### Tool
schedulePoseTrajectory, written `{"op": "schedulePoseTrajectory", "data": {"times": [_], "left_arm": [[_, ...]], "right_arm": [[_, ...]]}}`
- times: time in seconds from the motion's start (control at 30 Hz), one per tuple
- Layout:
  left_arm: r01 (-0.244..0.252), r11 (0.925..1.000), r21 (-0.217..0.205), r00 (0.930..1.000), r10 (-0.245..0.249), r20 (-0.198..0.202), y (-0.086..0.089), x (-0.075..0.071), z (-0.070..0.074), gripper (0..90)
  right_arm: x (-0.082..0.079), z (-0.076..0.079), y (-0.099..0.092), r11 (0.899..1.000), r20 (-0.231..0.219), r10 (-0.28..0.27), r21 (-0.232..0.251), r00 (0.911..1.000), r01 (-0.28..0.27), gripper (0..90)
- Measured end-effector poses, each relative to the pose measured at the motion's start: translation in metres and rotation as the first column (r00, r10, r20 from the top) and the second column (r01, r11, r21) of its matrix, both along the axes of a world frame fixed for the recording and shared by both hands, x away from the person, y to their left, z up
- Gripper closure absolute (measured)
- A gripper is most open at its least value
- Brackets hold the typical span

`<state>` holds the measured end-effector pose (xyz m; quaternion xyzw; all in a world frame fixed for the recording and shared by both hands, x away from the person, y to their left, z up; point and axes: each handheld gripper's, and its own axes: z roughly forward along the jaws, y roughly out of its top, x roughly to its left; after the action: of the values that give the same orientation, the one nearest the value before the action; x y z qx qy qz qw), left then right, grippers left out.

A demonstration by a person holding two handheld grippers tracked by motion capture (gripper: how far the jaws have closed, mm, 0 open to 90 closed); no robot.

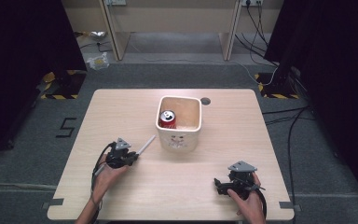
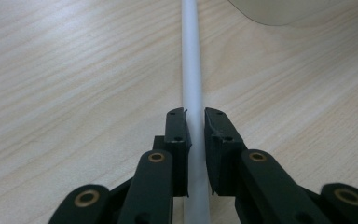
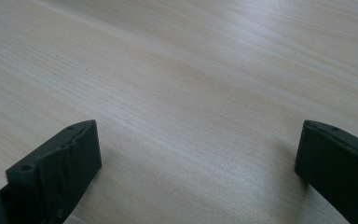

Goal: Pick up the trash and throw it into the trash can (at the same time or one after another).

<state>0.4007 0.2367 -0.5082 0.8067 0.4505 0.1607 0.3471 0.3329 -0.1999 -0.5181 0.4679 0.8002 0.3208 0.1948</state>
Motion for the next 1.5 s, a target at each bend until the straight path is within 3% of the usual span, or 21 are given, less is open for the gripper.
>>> {"op": "schedulePoseTrajectory", "data": {"times": [0.17, 0.57, 0.8, 1.03, 1.07, 1.2, 1.5], "left_arm": [[-0.005, 0.9995, -0.032, 0.9999, 0.005, 0.014, 0.006, 0.001, 0.009, 79.6], [-0.028, 0.9943, -0.103, 0.9950, 0.038, 0.093, 0.027, 0.003, 0.043, 79.6], [-0.019, 0.9945, -0.103, 0.9931, 0.030, 0.114, 0.033, 0.003, 0.058, 79.5], [0.019, 0.9951, -0.097, 0.9890, -0.004, 0.148, 0.031, 0.001, 0.084, 79.5], [0.031, 0.9961, -0.082, 0.9864, -0.017, 0.163, 0.028, 0.000, 0.094, 79.5], [0.049, 0.9966, -0.067, 0.9809, -0.035, 0.192, 0.024, 0.000, 0.111, 79.5], [0.106, 0.9923, -0.064, 0.9724, -0.090, 0.215, 0.008, 0.002, 0.134, 79.5]], "right_arm": [[0.000, 0.000, 0.000, 1.000, -0.001, -0.001, 0.001, 1.0000, 0.001, 0.5], [0.000, 0.000, 0.000, 1.000, 0.000, 0.000, 0.000, 1.0000, 0.000, 0.4], [0.000, 0.000, 0.000, 1.000, 0.000, 0.000, 0.000, 1.0000, 0.000, 0.4], [0.000, 0.000, 0.000, 1.000, 0.000, 0.000, 0.000, 1.0000, 0.000, 0.4], [0.000, 0.000, 0.000, 1.000, 0.000, 0.000, 0.000, 1.0000, 0.000, 0.4], [0.000, 0.000, 0.000, 1.000, 0.000, 0.000, 0.000, 1.0000, 0.000, 0.4], [0.000, 0.000, 0.000, 1.000, 0.000, 0.000, 0.000, 1.0000, 0.000, 0.4]]}}
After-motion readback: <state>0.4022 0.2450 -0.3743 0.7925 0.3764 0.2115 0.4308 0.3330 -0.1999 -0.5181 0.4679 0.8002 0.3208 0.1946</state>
